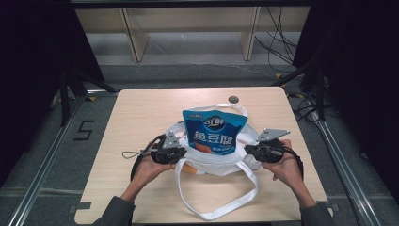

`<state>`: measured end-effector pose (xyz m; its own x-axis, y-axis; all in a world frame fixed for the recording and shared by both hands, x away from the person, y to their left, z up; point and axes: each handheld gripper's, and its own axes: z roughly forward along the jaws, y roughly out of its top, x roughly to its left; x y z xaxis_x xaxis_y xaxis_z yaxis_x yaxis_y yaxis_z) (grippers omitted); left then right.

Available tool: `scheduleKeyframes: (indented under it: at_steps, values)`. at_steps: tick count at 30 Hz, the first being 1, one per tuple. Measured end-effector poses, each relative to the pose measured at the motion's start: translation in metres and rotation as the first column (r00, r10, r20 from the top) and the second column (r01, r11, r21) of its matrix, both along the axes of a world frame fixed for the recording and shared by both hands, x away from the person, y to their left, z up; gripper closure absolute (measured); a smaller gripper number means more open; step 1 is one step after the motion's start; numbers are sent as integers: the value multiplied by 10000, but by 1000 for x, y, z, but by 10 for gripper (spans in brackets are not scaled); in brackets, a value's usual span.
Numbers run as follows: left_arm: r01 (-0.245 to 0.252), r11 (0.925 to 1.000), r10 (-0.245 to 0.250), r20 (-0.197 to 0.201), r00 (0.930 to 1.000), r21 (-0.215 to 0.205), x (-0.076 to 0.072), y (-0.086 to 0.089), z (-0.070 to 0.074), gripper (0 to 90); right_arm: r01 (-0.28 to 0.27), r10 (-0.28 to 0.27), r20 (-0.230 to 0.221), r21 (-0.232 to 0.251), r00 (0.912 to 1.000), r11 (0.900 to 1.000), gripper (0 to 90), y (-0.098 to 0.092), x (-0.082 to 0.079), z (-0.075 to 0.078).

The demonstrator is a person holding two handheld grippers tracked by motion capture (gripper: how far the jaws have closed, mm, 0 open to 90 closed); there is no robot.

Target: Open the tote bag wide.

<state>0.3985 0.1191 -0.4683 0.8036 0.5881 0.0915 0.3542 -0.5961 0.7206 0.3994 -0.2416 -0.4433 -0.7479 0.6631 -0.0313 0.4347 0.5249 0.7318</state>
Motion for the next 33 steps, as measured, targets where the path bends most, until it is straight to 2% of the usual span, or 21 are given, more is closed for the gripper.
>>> scheduleKeyframes:
  at_steps: [1,2,4,5,8,9,11,14,15,17,18,20,21,22,23,25,28,30,31,32,33]
  values:
    - [142,9997,-141,-29,9999,216,-2,2,-6,841,-32,32,-52,-127,10000,9999,871,1,0,-3]
    - [2,9999,1,-260,9997,140,-3,3,-14,842,-21,16,-220,-220,9998,9998,871,2,1,-7]
    - [-30,9993,46,-458,9989,362,-3,3,-27,861,129,-134,-174,-282,9998,9995,880,2,5,-15]
    - [-36,9984,62,-474,9989,560,-3,0,-31,869,116,-137,-403,-516,9991,9986,887,3,8,-24]
    - [-49,9972,78,-386,9992,749,-5,-4,-32,873,46,-136,-864,-1027,9962,9947,898,12,9,-47]
    - [-80,9966,99,-224,9997,824,-6,-4,-30,866,62,-148,-798,-1069,9967,9943,897,13,10,-49]
    - [-182,9972,189,-86,9998,729,-6,-1,-24,825,97,-173,-693,-1098,9974,9939,874,12,11,-43]
    - [-333,9993,330,163,9993,172,-8,5,-13,785,196,-251,-551,-975,9982,9950,831,10,8,-39]
    - [-277,9995,273,335,9991,133,-8,7,-8,768,184,-241,-586,-947,9980,9953,814,9,6,-34]
    - [-497,9986,502,284,9983,-174,-10,8,-5,737,328,-348,-278,-686,9990,9971,789,9,5,-30]
    - [-499,9986,502,225,9985,-153,-10,10,-4,716,287,-292,-96,-523,9995,9982,776,9,5,-28]
    - [-642,9964,645,32,9979,-552,-11,12,-5,709,140,-159,-420,-471,9990,9988,761,8,5,-24]
    - [-584,9966,583,-27,9983,-575,-12,13,-5,709,371,-378,-389,-196,9985,9991,760,11,4,-27]
    - [-584,9966,583,-27,9983,-575,-12,13,-5,711,123,-151,-526,-533,9985,9985,762,10,4,-27]
    - [-388,9975,382,-104,9992,-598,-12,15,-6,721,226,-242,-432,-385,9988,9990,769,13,3,-30]
    - [-505,9970,495,-191,9986,-589,-12,14,-10,757,29,-75,-612,-758,9981,9971,806,15,3,-35]
    - [-448,9986,443,-152,9989,-288,-11,11,-14,850,14,-77,-474,-1303,9988,9915,865,18,6,-42]
    - [-375,9989,382,-245,9990,278,-6,4,-27,888,169,-244,-511,-1428,9984,9896,889,20,9,-46]
    - [-363,9986,372,-227,9990,389,-4,2,-31,891,186,-225,-257,-1435,9994,9895,895,20,12,-47]
    - [-482,9980,495,-307,9983,414,-2,-1,-36,892,354,-411,-380,-1395,9984,9896,895,21,12,-48]
    - [-469,9979,485,-355,9982,436,-1,-3,-37,892,374,-421,-251,-1650,9988,9856,897,21,16,-50]
